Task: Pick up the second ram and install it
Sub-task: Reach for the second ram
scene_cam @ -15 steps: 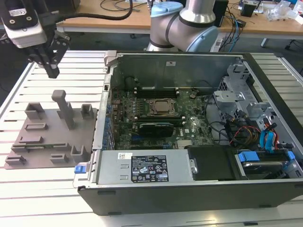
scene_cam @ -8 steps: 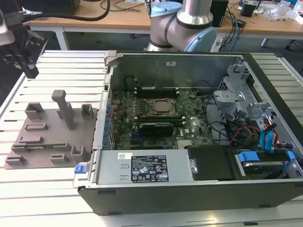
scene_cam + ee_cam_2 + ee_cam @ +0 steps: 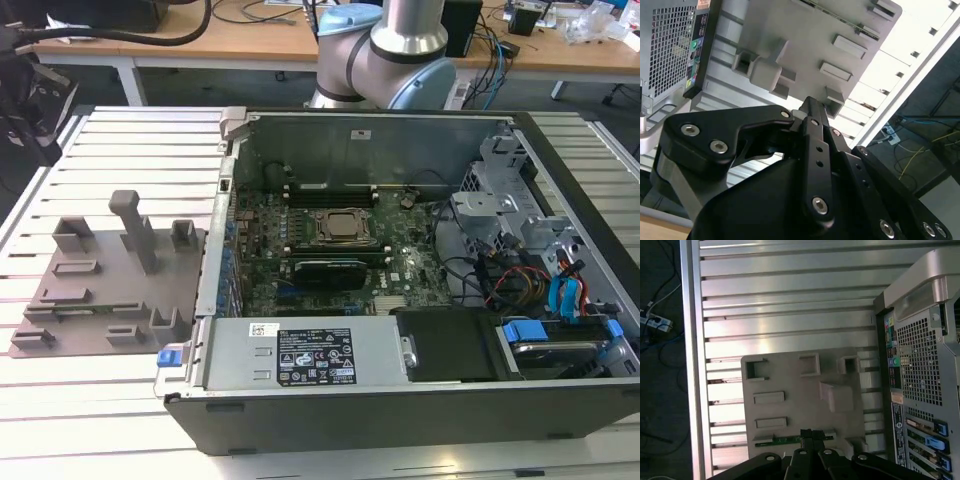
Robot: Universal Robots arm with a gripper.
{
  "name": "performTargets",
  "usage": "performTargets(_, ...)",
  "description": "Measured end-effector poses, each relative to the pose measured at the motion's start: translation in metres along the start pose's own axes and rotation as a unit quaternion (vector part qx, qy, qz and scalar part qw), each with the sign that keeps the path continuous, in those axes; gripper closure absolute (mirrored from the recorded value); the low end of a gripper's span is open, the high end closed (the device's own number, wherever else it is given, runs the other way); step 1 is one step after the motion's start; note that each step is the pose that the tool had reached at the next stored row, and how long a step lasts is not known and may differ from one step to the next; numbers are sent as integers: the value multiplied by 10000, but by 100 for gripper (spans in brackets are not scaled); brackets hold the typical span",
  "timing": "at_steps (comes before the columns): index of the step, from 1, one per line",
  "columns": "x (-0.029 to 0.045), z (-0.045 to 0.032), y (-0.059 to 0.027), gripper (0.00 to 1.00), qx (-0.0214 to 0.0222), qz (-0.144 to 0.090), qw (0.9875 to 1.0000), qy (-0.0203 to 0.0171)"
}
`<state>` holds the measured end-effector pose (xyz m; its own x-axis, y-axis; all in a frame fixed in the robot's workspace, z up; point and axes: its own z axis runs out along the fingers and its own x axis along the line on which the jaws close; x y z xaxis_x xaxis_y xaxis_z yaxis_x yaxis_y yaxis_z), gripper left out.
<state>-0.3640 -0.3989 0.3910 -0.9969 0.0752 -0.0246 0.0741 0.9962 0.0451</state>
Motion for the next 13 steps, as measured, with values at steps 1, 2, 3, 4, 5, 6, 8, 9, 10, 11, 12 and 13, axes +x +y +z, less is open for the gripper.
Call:
performTargets(1, 1, 0, -4, 90, 0, 1, 10000, 0)
performTargets(2, -1, 0, -19, 90, 0, 0, 10000, 0)
performTargets(3, -1, -1, -28, 90, 1, 0, 10000, 0)
performTargets(4, -1, -1, -38, 90, 2, 0, 10000, 0)
performTargets(5, -1, -3, -65, 90, 4, 0, 10000, -1)
performTargets(6, 0, -4, -84, 90, 6, 0, 10000, -1)
performTargets(8, 1, -5, -103, 90, 64, -1, 10000, -5)
performTargets(9, 1, -4, -104, 90, 109, -3, 9999, -9)
performTargets(10, 1, -4, -105, 90, 115, -4, 9999, -9)
performTargets(11, 1, -5, -104, 90, 117, -3, 9999, -9)
performTargets(12, 1, -5, -104, 90, 117, -3, 9999, -9)
performTargets(13, 3, -4, -107, 90, 113, -3, 9999, -10)
